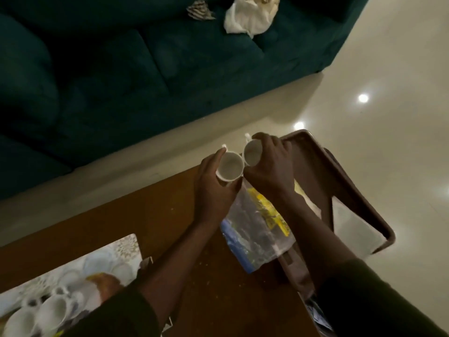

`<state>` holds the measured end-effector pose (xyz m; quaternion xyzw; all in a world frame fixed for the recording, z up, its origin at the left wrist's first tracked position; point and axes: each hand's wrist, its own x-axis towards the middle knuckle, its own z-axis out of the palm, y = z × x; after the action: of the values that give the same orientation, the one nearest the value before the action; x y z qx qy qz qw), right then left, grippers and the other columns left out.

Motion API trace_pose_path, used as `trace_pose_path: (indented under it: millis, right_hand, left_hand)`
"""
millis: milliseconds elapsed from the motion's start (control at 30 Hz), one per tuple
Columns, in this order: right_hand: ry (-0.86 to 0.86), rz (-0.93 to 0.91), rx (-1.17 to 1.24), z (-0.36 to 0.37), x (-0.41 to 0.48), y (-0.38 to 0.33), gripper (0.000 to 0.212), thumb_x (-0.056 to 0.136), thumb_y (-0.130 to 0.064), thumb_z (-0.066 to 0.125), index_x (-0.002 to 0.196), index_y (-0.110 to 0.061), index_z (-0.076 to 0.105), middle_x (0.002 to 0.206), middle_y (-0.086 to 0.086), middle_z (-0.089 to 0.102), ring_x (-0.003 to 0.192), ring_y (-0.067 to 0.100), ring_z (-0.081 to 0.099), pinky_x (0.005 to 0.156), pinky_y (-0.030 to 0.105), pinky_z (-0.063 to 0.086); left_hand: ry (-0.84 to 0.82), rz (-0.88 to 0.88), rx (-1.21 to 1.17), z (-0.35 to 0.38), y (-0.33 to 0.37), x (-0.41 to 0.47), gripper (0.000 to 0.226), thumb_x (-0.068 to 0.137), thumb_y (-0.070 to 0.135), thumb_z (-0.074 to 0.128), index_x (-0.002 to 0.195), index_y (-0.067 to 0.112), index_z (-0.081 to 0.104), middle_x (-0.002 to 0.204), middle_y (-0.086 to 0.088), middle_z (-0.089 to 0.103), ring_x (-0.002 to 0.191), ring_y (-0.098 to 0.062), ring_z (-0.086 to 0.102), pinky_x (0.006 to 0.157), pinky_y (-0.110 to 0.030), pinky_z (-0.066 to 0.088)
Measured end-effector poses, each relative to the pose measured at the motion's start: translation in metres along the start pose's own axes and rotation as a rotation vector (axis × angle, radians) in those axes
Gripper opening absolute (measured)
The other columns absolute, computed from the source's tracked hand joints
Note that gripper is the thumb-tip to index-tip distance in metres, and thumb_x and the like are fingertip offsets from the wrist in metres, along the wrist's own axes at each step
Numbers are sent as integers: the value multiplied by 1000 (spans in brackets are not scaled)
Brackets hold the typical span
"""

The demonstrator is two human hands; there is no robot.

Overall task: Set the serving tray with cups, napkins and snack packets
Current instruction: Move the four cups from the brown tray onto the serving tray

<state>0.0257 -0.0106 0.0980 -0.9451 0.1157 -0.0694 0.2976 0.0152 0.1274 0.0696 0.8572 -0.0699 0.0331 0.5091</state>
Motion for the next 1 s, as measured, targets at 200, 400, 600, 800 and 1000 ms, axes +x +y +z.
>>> trace_pose_path:
  millis: [200,400,600,800,1000]
  right_hand:
    - [-95,-144,-14,38,-35,-94,59,58,-21,65,116,-15,52,116,4,59,103,31,49,78,26,24]
    - [-202,-248,-12,92,-97,-183,60,66,-25,75,120,-18,50,120,2,58,106,23,48,81,23,24]
    - [-348,-316,24,145,-185,-255,65,63,-19,75,123,-18,50,121,0,57,109,20,48,85,24,29]
    - [-450,-292,-9,194,-280,-259,67,63,-23,72,127,-17,49,128,0,57,115,23,50,89,24,35]
    - [-567,-239,-56,233,-322,-234,63,72,-19,71,129,-10,47,142,8,45,139,29,32,108,42,40]
  left_hand:
    - [107,-112,-44,-96,-27,-40,68,79,27,79,140,18,50,139,2,55,125,-10,51,102,-24,47]
    - [236,-141,-14,-200,-63,-100,67,77,22,81,136,13,53,136,-1,59,124,-13,54,103,-32,47]
    - [303,-171,147,-289,-114,-187,64,77,32,80,134,18,54,131,5,60,122,-5,54,100,-20,44]
    - [133,-316,236,-329,-169,-274,64,78,38,77,135,28,50,135,15,54,123,4,47,99,-6,37]
    - [50,-417,285,-338,-208,-307,58,81,32,73,135,22,54,133,7,57,120,-9,55,93,-19,45]
